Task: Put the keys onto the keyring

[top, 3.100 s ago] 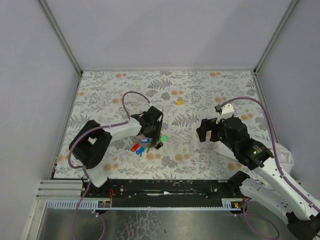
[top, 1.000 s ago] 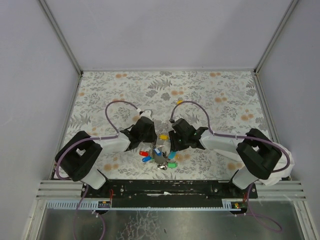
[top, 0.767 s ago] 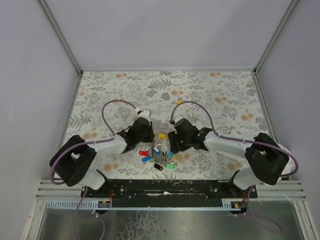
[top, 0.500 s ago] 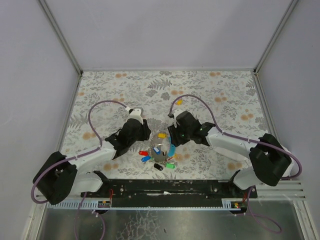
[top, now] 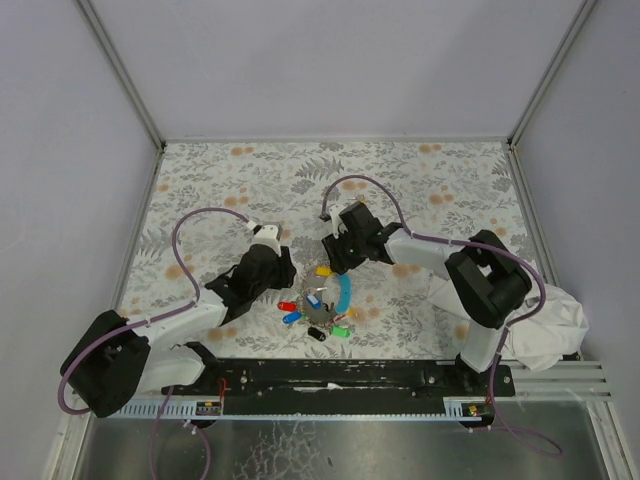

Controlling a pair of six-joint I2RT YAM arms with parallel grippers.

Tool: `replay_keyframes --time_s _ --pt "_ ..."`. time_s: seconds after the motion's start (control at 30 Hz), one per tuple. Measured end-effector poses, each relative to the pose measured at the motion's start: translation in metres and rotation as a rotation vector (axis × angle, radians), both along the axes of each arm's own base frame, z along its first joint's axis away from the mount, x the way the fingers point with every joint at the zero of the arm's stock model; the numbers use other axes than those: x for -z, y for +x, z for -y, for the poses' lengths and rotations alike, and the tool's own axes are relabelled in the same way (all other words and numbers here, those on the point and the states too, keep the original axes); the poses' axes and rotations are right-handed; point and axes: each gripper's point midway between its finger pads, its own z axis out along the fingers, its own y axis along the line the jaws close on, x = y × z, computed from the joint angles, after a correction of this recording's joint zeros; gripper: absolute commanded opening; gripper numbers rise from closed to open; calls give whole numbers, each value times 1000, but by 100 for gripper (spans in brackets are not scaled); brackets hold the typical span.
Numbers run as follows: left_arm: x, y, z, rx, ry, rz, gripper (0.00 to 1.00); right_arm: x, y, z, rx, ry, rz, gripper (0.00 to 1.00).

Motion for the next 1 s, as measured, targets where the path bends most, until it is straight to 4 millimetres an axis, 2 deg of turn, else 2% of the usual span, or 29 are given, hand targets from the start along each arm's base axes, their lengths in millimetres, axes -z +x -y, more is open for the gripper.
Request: replay_keyframes --time_s 0.13,0.3,0.5,1.0 --pt "2 -1 -1 1 2 -3 41 19 3 0 -19 -26 -28 53" --pt "5 -2 -1 1 8 -10 41 16 7 -4 -46 -1 -14 51" --pt "8 -2 -2 0 15 -19 41 15 4 -9 -93 29 -23 48" --pt "8 -5 -2 7 8 -19 41 18 -2 -17 -171 93 -30 20"
